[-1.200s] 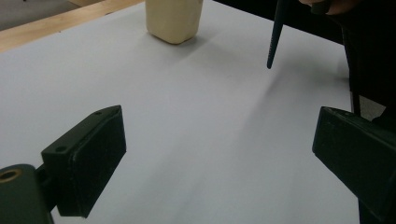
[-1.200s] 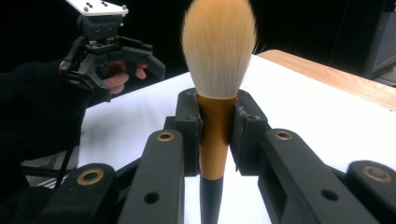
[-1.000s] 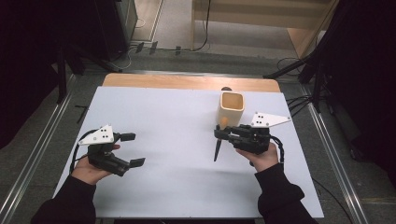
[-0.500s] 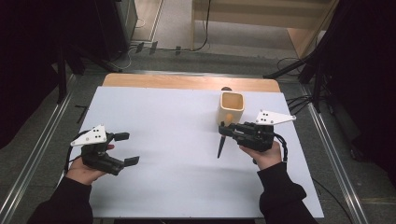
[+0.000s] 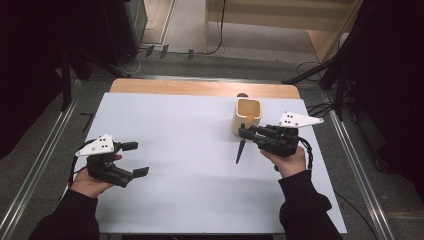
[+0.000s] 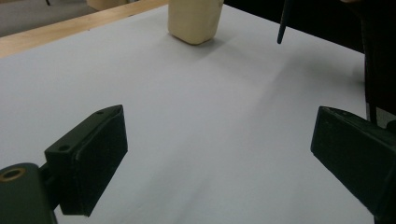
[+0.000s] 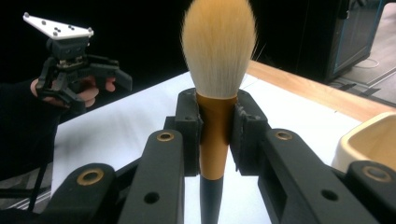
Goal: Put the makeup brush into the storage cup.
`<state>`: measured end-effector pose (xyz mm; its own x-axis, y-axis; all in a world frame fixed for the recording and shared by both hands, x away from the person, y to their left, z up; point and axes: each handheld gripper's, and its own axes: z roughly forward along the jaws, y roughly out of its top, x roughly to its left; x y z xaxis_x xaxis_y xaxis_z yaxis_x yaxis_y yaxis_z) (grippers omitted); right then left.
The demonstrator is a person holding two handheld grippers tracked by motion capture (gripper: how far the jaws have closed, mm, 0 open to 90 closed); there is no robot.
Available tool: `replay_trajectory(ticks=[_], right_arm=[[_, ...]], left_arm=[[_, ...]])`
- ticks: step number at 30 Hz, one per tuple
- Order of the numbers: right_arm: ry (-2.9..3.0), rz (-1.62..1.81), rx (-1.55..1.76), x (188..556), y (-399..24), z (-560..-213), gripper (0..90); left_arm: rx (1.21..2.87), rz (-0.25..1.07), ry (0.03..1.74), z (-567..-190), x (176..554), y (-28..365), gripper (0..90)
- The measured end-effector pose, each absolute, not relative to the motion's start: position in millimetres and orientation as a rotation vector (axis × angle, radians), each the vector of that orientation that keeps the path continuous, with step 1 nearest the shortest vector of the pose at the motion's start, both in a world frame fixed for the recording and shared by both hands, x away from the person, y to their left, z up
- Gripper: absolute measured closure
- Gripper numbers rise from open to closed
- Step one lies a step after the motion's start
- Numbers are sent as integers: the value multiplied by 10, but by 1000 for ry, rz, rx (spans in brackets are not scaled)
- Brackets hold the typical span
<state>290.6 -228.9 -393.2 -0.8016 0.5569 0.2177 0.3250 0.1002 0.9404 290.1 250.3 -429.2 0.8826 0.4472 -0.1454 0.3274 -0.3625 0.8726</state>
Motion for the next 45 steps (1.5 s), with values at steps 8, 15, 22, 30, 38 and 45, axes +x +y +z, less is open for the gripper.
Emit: replay_trajectory(ticks=[8,15,22,30,38,45], right_arm=[[2145,1754,919,2988,-2394,-3808,767],[2132,1719,931,3075,-2439,-3677,767],[2128,1688,918,3166,-2454,-3547,767],[2124,1652,958,3305,-2447,-3527,767],[2105,1627,982,3413,-2469,-3472,767],[2085,1608,996,3531,-2479,-3394,767]], left_arm=[[1967,142,571,-4283,2902,2517,47],[1967,143,568,-4284,2905,2516,47],[1954,133,562,-4279,2902,2522,47],[1964,140,565,-4283,2901,2527,48],[1969,138,562,-4284,2900,2520,49],[1975,138,556,-4286,2895,2505,50]])
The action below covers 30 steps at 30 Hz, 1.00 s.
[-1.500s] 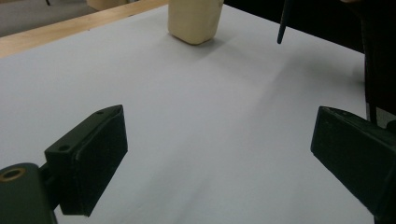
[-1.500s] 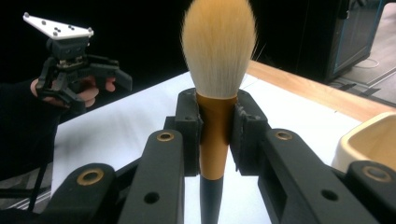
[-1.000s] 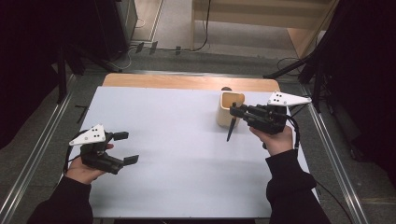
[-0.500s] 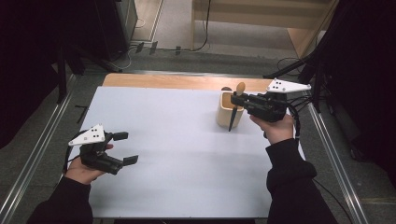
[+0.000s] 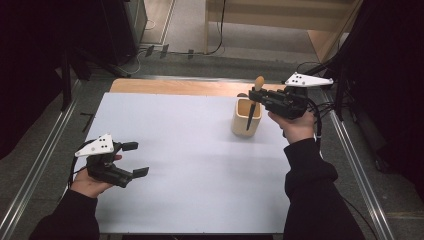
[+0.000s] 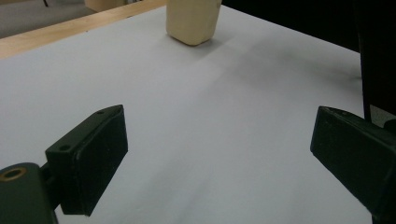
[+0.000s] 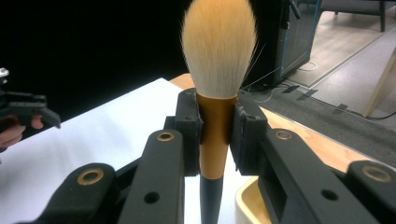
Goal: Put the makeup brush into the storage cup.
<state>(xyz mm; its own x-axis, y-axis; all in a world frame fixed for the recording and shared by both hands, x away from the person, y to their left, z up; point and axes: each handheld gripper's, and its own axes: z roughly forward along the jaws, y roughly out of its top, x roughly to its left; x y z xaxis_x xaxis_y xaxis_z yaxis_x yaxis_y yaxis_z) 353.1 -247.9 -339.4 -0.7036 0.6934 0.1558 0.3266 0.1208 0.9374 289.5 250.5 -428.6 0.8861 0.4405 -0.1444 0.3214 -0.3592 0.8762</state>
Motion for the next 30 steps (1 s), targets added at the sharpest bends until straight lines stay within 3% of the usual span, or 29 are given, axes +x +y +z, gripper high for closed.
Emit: replay_trajectory(ticks=[30], right_arm=[[1959,1507,1100,3951,-2506,-3288,767]], left_arm=[[1965,135,557,-4282,2895,2531,56]])
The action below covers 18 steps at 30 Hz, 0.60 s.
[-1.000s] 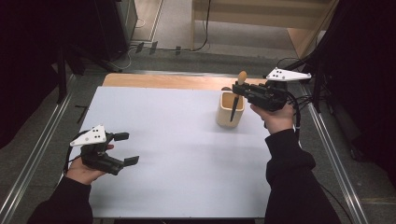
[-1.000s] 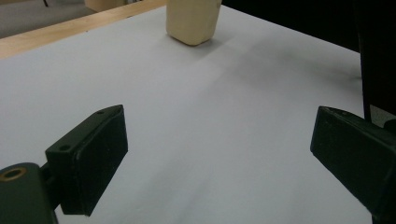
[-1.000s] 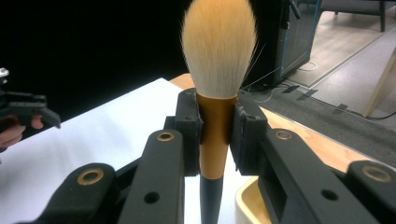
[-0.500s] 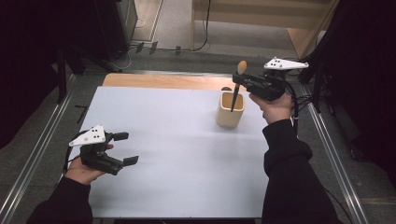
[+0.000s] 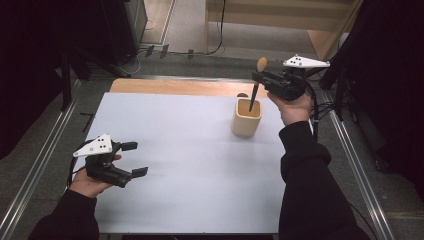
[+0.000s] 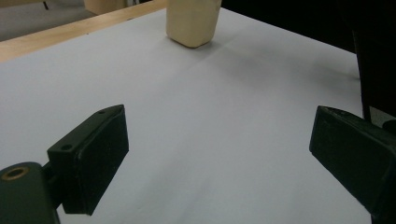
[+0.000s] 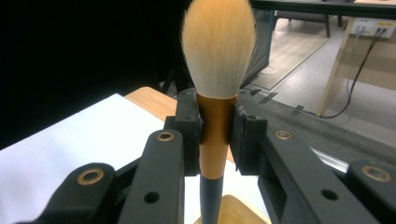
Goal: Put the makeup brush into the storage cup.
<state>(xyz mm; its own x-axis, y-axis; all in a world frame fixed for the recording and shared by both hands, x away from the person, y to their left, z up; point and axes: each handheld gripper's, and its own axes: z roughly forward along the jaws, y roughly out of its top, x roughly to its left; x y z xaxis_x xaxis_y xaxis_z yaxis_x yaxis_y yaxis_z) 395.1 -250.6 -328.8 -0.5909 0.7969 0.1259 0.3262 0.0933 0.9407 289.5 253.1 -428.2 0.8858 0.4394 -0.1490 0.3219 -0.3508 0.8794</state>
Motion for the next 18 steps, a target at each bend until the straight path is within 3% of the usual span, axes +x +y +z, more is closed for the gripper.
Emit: replay_trajectory(ticks=[18], right_arm=[[1943,1489,1156,4056,-2498,-3495,767]], left_arm=[[1957,139,554,-4278,2894,2538,56]])
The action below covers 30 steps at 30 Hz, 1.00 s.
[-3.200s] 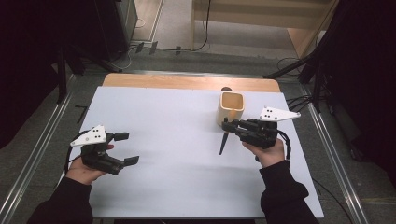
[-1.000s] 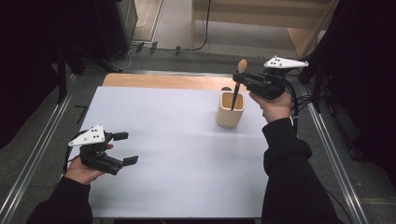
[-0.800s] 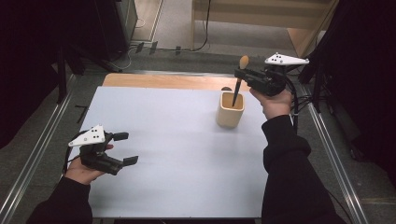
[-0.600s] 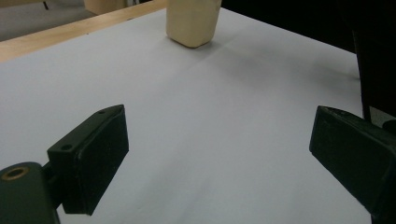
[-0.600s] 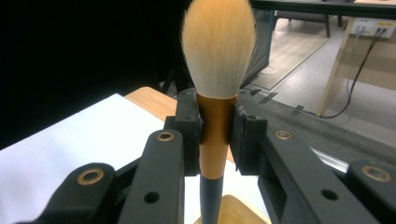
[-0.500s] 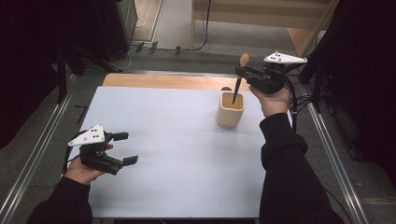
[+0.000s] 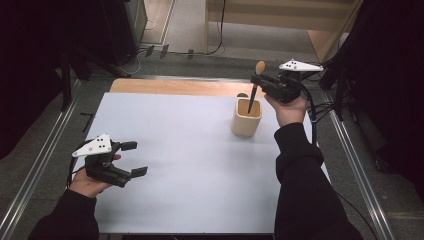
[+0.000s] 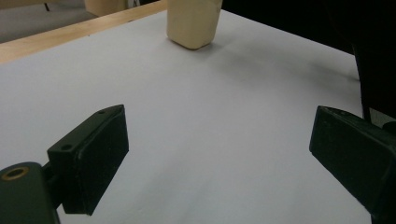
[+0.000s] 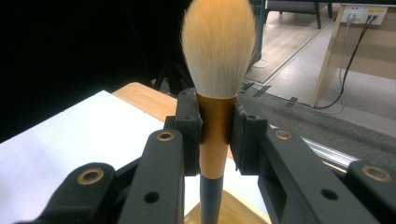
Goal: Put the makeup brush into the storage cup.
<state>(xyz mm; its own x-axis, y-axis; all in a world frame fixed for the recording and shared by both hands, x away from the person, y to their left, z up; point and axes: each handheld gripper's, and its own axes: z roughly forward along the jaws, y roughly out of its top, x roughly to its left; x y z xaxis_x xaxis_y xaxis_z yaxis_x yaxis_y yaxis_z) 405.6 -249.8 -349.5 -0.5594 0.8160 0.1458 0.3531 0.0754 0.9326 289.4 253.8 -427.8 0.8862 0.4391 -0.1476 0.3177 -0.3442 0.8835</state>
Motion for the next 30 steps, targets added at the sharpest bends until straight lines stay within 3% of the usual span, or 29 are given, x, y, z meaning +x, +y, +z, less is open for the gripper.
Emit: replay_trajectory(ticks=[30], right_arm=[[1928,1495,1213,4041,-2503,-3841,766]], left_arm=[[1946,141,554,-4269,2899,2557,56]])
